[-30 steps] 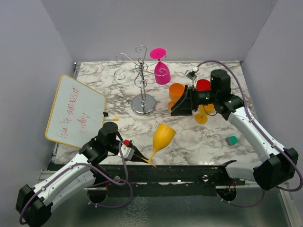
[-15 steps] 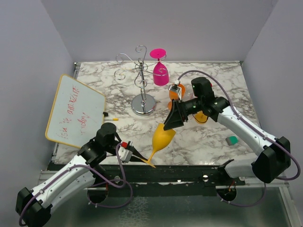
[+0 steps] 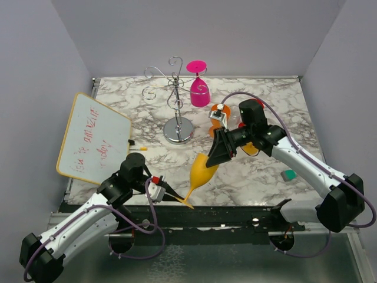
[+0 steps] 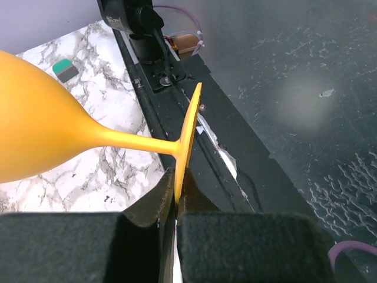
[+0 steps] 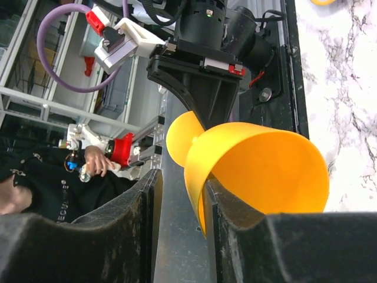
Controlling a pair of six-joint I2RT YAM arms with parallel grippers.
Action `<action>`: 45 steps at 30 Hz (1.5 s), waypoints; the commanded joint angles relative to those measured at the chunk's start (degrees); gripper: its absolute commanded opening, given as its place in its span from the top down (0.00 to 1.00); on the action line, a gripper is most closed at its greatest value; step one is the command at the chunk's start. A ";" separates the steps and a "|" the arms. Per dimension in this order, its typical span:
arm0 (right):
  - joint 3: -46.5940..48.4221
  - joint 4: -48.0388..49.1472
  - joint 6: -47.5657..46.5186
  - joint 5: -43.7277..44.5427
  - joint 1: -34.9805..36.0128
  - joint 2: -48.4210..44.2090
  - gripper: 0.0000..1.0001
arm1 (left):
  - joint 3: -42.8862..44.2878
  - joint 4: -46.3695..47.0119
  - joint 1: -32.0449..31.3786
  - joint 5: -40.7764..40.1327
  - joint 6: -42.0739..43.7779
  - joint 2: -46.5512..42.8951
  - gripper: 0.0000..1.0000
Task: Take the wine glass off the wine glass rack
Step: Place the wine glass at the center of the board.
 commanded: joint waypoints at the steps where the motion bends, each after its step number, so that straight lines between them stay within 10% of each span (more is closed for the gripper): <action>1: -1.88 7.97 6.33 -2.48 0.08 -1.80 0.64 | 0.85 0.02 -0.09 0.71 0.58 0.86 1.00; 12: -3.26 11.60 8.52 -2.90 0.12 -1.96 0.99 | 0.96 0.08 -0.09 0.95 -0.90 2.68 1.00; 19: -3.27 11.66 7.93 -2.27 0.12 -2.08 1.00 | 0.81 0.14 -0.09 0.14 -0.75 1.14 0.94; 30: -2.13 8.03 5.13 0.59 0.13 -2.08 1.00 | -0.21 0.89 -0.06 -0.61 -2.26 -2.97 0.29; 33: -1.93 7.71 4.85 1.24 0.12 -2.09 1.00 | -0.18 1.02 -0.07 -2.05 -2.89 -4.00 0.26; 35: -1.29 5.70 3.61 2.73 0.16 -2.02 1.00 | -0.11 1.07 -0.04 -3.79 -3.00 -4.70 0.03; 45: 4.88 -13.75 -2.32 42.55 0.12 -0.90 0.99 | -3.35 11.79 -0.09 -40.07 -20.00 -15.33 0.01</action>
